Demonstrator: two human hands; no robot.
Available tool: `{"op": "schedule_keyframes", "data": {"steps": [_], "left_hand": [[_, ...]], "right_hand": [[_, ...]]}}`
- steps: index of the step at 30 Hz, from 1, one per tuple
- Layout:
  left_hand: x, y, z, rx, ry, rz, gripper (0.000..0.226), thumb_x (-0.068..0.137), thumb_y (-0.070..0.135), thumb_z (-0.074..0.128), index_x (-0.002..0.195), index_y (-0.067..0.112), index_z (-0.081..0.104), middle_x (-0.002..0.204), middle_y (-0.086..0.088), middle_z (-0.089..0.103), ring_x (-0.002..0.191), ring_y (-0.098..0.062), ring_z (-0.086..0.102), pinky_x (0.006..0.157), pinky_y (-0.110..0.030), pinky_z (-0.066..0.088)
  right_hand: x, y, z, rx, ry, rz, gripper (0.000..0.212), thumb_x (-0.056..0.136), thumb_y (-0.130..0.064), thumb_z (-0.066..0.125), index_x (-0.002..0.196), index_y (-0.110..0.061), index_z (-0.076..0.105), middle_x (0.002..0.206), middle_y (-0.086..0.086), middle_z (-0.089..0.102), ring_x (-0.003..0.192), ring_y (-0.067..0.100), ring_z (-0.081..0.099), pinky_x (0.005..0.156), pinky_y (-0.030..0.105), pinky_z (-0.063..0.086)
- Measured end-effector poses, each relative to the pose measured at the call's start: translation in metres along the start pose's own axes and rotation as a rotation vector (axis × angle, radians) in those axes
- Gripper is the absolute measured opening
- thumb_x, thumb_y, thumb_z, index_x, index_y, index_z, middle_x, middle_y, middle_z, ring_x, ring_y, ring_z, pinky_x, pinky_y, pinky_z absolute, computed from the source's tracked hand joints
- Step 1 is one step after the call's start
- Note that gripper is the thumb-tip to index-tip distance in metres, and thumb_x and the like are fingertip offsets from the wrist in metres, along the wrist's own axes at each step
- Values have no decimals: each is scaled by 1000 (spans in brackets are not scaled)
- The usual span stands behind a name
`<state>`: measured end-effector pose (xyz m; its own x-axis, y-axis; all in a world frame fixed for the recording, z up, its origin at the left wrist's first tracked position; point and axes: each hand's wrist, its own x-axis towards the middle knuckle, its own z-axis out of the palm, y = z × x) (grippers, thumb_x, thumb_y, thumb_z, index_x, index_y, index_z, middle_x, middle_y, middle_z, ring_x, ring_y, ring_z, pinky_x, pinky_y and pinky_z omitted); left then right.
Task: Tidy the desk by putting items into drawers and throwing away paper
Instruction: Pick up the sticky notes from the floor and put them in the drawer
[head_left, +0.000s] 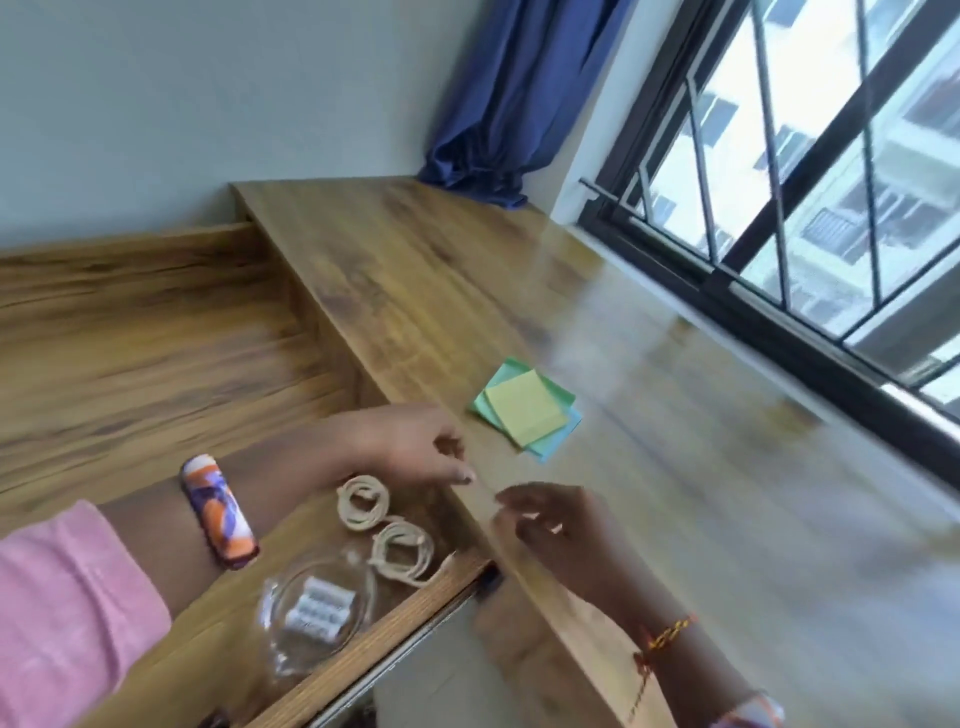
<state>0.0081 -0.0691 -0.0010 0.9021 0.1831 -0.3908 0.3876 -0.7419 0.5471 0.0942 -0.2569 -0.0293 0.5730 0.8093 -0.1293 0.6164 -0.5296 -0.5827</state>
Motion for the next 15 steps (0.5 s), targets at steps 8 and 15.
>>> {"op": "schedule_keyframes", "data": {"steps": [8,15], "left_hand": [[124,30,-11,55,321,-152,62,86,48,56,131,8,40,132,-15,48,124,-32,43,98,-36,36],[139,39,-10,136,252,-184,76,75,41,72,131,8,33,134,-13,42,125,-31,44,96,-36,40]], "right_hand": [[90,70,-48,433,303,448,56,74,-20,75,124,-17,50,95,0,57,77,21,61,71,41,56],[119,67,-53,198,182,385,33,70,-26,77,97,-24,56,77,-9,55,68,10,55,61,30,47]]}}
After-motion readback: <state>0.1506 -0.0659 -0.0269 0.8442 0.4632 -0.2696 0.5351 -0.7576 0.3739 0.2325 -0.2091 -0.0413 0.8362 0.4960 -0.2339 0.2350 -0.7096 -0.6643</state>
